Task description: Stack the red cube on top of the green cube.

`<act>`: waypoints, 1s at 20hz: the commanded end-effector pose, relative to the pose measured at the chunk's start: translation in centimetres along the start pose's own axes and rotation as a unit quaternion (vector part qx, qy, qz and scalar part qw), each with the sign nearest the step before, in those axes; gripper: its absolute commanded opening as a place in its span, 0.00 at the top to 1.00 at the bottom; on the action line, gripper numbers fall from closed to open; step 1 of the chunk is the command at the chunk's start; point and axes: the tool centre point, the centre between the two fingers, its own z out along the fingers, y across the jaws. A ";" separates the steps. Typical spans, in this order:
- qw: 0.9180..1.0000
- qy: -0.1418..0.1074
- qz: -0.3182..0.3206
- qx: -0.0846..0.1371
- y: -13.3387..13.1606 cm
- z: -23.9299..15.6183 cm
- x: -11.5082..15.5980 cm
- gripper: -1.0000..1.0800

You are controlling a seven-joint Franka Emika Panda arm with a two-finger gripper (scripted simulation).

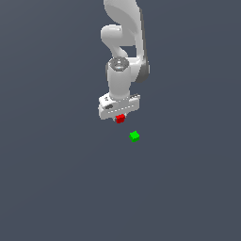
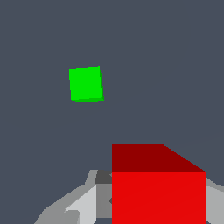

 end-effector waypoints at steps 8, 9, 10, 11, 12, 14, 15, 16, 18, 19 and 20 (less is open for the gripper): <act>1.000 0.000 0.000 0.000 -1.5 1.5 2.1 1.00; 1.000 0.000 0.000 0.000 -1.8 1.8 2.5 1.00; 1.000 0.000 0.000 0.000 -2.1 2.2 3.0 1.00; 1.000 0.000 0.000 0.000 -2.5 2.5 3.5 1.00; 1.000 0.000 0.000 0.000 -2.9 2.9 4.1 1.00; 1.000 0.000 0.000 0.000 -3.6 3.7 5.2 1.00; 1.000 0.000 0.000 0.000 -3.9 4.0 5.6 1.00; 1.000 0.000 0.000 0.000 -4.2 4.3 6.1 1.00; 1.000 0.000 0.000 0.000 -4.7 4.9 6.9 1.00; 1.000 0.000 0.000 0.000 -4.9 5.1 7.2 1.00; 1.000 0.000 0.000 0.000 -5.1 5.3 7.5 1.00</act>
